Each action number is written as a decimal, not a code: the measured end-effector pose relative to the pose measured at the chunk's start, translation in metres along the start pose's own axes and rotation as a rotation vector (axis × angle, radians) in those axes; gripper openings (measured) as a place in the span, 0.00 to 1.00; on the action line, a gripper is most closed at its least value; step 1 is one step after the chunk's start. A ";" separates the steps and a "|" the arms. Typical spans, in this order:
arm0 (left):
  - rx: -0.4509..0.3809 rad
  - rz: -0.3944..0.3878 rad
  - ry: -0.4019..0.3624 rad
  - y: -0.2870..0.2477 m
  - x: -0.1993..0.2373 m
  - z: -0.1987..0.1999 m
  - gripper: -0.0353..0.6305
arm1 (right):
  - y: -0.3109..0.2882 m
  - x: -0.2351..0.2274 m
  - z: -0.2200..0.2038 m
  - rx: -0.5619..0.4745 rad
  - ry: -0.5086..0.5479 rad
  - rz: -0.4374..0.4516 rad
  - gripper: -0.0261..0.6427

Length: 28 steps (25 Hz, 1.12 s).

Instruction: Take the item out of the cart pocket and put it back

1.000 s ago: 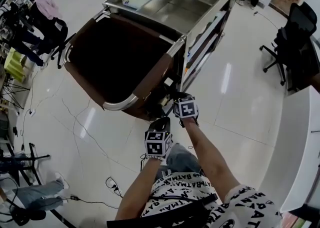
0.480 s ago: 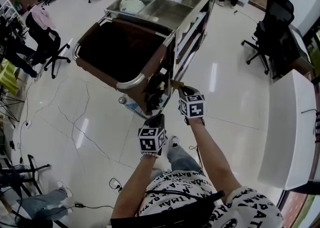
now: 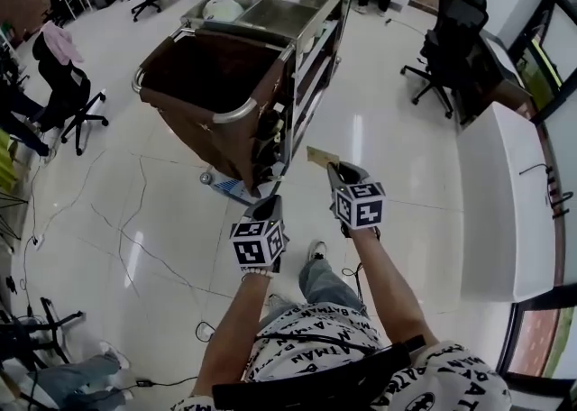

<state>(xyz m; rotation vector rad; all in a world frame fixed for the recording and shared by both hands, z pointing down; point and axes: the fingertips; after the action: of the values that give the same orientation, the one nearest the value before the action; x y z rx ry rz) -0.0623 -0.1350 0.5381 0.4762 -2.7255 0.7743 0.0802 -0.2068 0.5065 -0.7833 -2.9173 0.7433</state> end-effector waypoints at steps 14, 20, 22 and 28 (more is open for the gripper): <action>-0.131 0.040 0.078 0.062 -0.042 0.008 0.05 | 0.082 0.055 -0.014 -0.024 0.044 0.142 0.13; -0.127 0.074 0.070 0.077 -0.051 -0.003 0.05 | 0.096 0.058 -0.018 -0.043 0.023 0.184 0.13; -0.125 0.070 0.060 0.079 -0.057 -0.004 0.05 | 0.101 0.057 -0.017 -0.052 0.019 0.192 0.13; -0.091 0.057 0.015 0.075 -0.071 -0.016 0.05 | 0.113 0.054 -0.021 -0.067 -0.004 0.200 0.13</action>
<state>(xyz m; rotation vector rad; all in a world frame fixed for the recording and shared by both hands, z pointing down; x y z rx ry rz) -0.0233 -0.0487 0.4926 0.3725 -2.7567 0.6614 0.0885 -0.0858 0.4689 -1.0937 -2.9109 0.6629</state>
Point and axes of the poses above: the fingertips, and each gripper's own axes: y backward along the fingers, x to its left, z out of its top, and after that the axes turned 5 degrees about z, right-handed
